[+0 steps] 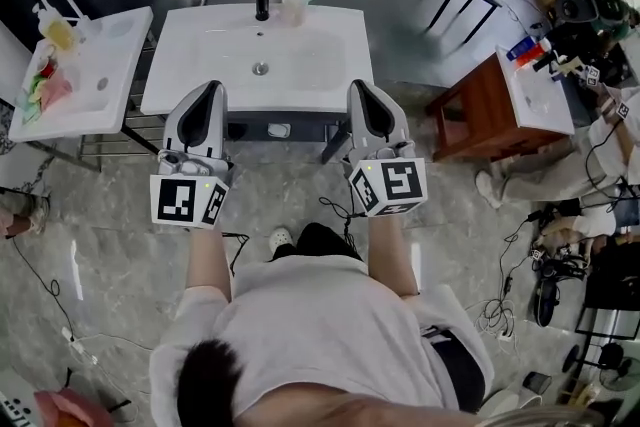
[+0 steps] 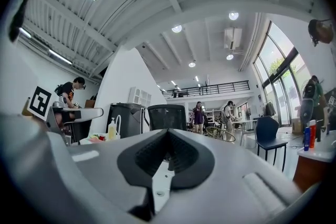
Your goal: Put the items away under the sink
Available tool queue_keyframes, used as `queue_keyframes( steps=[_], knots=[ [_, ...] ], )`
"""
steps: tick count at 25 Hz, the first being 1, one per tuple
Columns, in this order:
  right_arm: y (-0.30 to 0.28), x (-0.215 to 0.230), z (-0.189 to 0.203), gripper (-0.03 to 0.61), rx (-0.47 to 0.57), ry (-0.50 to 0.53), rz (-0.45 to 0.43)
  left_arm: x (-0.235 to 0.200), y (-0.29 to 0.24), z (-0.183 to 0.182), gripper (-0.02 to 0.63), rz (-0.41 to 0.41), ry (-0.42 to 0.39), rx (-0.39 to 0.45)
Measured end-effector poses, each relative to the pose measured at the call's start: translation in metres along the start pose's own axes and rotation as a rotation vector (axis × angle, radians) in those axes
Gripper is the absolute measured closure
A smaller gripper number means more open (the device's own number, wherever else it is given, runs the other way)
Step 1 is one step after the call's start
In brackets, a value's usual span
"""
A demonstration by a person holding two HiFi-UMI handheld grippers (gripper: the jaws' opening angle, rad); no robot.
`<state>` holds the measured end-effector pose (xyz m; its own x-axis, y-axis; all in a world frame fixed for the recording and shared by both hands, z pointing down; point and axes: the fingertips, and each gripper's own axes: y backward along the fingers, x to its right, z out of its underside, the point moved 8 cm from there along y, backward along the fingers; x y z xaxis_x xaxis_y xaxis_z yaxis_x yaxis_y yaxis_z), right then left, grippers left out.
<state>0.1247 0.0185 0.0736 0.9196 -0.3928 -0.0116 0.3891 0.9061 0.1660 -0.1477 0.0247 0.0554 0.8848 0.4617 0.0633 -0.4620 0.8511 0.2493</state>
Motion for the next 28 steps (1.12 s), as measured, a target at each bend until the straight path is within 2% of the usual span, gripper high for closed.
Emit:
queue_keyframes(
  steps=[7,14,21,28],
  knots=[
    [-0.025,0.018,0.007,0.566,-0.008,0.005,0.006,-0.007,-0.027,0.009,0.606,0.006,0.0,0.001],
    [-0.086,0.044,0.013,0.566,0.014,-0.004,-0.027,-0.033,-0.074,0.017,0.606,-0.027,-0.032,0.005],
    [-0.152,0.079,0.014,0.566,0.021,-0.001,-0.077,-0.053,-0.132,0.022,0.606,-0.07,-0.048,0.033],
    [-0.215,0.102,0.037,0.566,-0.041,-0.011,-0.151,-0.068,-0.173,0.039,0.606,-0.113,-0.052,0.013]
  ],
)
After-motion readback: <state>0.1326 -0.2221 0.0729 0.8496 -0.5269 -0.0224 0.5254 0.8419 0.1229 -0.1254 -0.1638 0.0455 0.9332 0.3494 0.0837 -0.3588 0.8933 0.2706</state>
